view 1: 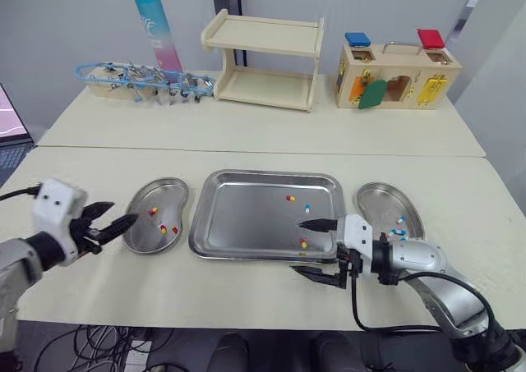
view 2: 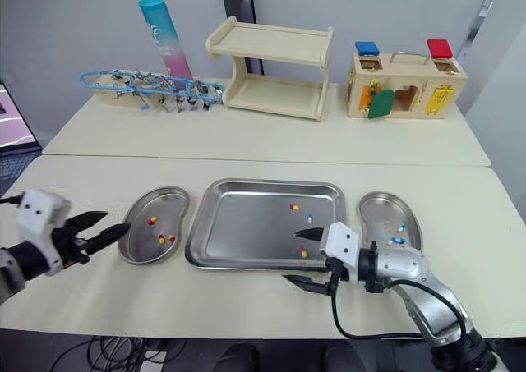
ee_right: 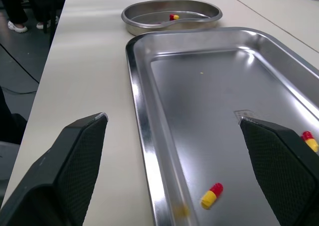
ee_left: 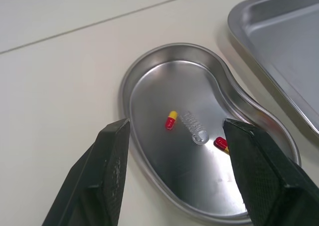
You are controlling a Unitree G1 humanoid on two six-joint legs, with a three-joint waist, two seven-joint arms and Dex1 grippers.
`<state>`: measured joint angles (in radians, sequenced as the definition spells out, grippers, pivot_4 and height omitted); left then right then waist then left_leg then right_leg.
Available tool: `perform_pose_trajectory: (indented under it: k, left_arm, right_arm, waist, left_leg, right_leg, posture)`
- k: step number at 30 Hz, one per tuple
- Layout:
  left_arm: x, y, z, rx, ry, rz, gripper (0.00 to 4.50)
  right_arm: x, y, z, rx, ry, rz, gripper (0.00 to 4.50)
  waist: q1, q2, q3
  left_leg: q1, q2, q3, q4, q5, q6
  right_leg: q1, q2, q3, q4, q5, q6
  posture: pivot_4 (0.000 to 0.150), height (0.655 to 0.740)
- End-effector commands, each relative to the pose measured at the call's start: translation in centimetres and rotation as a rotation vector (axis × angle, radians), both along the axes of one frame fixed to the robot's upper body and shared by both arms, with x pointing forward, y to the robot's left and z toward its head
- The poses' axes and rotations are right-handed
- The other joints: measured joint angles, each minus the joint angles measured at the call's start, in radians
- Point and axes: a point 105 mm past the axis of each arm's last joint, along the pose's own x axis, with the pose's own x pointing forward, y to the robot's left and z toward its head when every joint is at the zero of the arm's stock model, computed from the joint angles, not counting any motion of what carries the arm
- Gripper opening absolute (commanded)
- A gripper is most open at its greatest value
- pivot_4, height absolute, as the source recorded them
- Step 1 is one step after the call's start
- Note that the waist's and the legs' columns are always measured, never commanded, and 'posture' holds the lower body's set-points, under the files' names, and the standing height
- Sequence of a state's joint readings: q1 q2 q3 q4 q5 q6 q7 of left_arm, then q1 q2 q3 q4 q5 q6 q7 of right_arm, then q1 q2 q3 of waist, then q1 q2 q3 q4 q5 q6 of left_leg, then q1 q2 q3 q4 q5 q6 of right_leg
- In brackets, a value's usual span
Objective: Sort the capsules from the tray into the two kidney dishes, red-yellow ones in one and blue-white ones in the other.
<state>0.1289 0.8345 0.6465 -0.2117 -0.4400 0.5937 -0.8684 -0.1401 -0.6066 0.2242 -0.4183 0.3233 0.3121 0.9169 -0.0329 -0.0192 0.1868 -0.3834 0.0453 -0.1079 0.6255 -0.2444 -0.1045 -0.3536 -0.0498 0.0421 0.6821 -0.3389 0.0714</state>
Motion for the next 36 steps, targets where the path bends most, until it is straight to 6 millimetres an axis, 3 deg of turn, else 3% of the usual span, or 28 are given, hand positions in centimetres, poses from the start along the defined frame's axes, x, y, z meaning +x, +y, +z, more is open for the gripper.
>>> perform_pose_trajectory:
  k: [1, 7, 9, 11, 14, 18, 22, 34, 36]
  left_arm:
    - [-1.8, 1.5, 0.5, 0.015, -0.051, 0.020, 3.02]
    - [-3.8, 5.1, -1.5, 0.021, -0.034, 0.150, 3.02]
    - [-4.7, 6.8, -2.4, 0.011, -0.035, 0.208, 3.02]
    - [-5.4, 7.6, -3.4, 0.006, -0.010, 0.223, 3.56]
    - [-5.9, 7.9, -4.2, 0.003, 0.005, 0.224, 4.49]
    - [-6.8, 8.9, -5.1, 0.009, 0.029, 0.255, 4.49]
    - [-8.0, 9.4, -5.8, 0.007, 0.050, 0.275, 4.49]
    - [-8.6, 9.1, -5.5, -0.008, 0.051, 0.270, 4.49]
    - [-8.4, 8.4, -5.1, -0.017, 0.048, 0.232, 4.49]
  right_arm:
    - [-0.6, -1.4, 1.7, -0.010, -0.063, 0.009, 4.50]
    - [-0.7, -7.6, 2.5, -0.152, -0.098, -0.105, 4.50]
    - [-0.4, -12.4, 2.9, -0.271, -0.105, -0.206, 4.50]
    - [-0.3, -16.4, 3.6, -0.357, -0.101, -0.289, 4.50]
    - [-0.6, -20.3, 3.5, -0.445, -0.066, -0.349, 4.50]
    - [-0.8, -23.6, 2.9, -0.503, -0.027, -0.410, 4.50]
    - [-1.1, -24.7, 2.0, -0.518, 0.016, -0.433, 4.50]
    - [-0.8, -23.7, 1.9, -0.489, 0.006, -0.408, 4.50]
    - [-0.9, -22.8, 2.2, -0.464, -0.010, -0.386, 4.50]
  waist:
    - [0.000, 0.000, 0.000]
    - [0.004, -0.001, -0.001]
    - [0.005, -0.001, -0.001]
    - [0.005, -0.001, -0.001]
    - [0.000, -0.002, -0.001]
    - [-0.001, -0.002, -0.001]
    - [-0.005, -0.002, -0.001]
    - [-0.003, -0.002, -0.001]
    - [-0.003, -0.002, -0.001]
  left_leg:
    - [0.000, 0.000, 0.001, 0.000, 0.000, 0.000]
    - [0.000, 0.000, 0.000, 0.000, 0.000, 0.000]
    - [0.000, 0.000, 0.000, 0.000, 0.000, 0.000]
    - [0.000, -0.001, 0.001, 0.000, 0.000, 0.000]
    - [0.002, -0.001, 0.002, -0.001, 0.000, 0.000]
    - [0.002, 0.000, 0.003, -0.001, 0.000, 0.000]
    - [0.002, 0.000, 0.003, -0.001, 0.000, 0.000]
    - [0.002, 0.000, 0.003, -0.001, 0.000, 0.000]
    - [0.002, 0.000, 0.003, -0.001, 0.000, 0.000]
  right_leg:
    - [0.000, 0.000, 0.000, 0.000, 0.000, 0.000]
    - [0.001, 0.000, 0.000, 0.000, 0.000, 0.000]
    - [0.001, 0.000, 0.000, -0.001, 0.000, 0.000]
    - [0.001, -0.001, 0.000, -0.001, 0.000, 0.000]
    - [0.001, -0.001, 0.001, -0.001, 0.000, 0.000]
    - [0.002, -0.001, 0.001, -0.001, 0.000, 0.000]
    - [0.001, -0.001, 0.002, -0.001, 0.000, 0.000]
    - [0.001, -0.001, 0.002, -0.001, 0.000, 0.000]
    - [0.001, -0.001, 0.002, -0.001, 0.000, 0.000]
  posture:
    - [0.150, 0.7400]
    - [0.150, 0.7400]
    - [0.150, 0.7400]
    - [0.150, 0.7400]
    - [0.150, 0.7400]
    - [0.150, 0.7400]
    - [0.150, 0.7400]
    - [0.150, 0.7400]
    - [0.150, 0.7400]
